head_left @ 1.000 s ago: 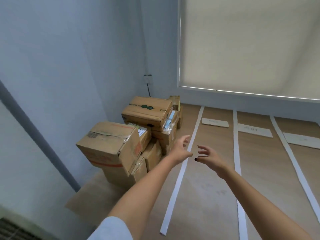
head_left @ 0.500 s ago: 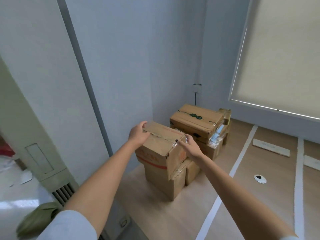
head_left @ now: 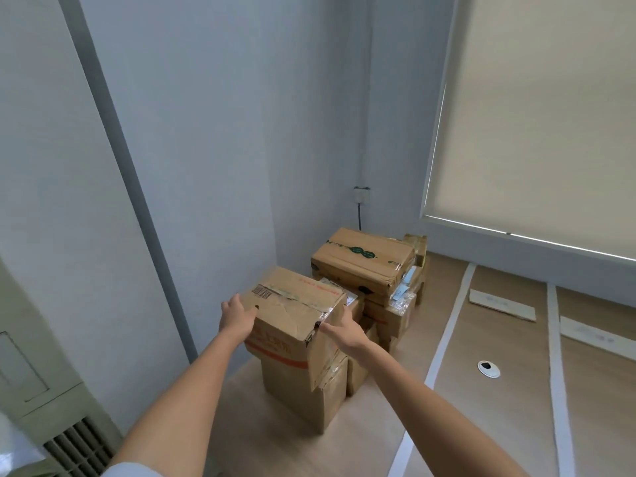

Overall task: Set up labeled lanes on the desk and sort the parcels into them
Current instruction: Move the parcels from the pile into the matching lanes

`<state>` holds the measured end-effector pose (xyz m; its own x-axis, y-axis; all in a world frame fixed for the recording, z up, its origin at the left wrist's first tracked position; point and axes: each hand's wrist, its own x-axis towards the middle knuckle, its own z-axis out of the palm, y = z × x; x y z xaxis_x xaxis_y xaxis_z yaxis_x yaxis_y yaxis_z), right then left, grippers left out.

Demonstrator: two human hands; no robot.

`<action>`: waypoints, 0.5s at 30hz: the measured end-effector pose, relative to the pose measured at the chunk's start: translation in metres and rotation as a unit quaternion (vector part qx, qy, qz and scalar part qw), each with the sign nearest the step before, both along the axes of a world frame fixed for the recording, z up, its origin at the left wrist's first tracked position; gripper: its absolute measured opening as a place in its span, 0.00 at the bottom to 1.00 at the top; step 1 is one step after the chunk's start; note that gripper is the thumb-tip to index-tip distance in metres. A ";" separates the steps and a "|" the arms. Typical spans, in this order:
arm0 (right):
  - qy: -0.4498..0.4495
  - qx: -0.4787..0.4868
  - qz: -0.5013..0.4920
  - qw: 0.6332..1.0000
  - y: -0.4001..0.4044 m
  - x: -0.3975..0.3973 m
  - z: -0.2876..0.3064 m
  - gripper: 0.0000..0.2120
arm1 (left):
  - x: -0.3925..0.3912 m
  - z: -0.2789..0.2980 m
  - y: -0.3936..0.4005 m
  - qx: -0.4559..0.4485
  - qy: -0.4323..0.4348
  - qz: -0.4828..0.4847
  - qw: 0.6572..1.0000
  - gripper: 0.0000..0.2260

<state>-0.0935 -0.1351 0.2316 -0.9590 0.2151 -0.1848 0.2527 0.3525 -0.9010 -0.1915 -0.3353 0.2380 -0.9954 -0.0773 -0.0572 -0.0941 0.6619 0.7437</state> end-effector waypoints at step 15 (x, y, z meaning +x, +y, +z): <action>0.088 -0.098 -0.003 0.991 -0.020 0.001 0.034 0.27 | 0.010 0.042 -0.024 0.163 0.029 0.051 0.985 0.14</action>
<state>-0.0930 -0.1551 0.2659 -0.9790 0.1965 -0.0542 0.0874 0.1646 -0.9825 -0.1815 -0.3598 0.2801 -0.9858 -0.1630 -0.0393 -0.0990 0.3766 0.9211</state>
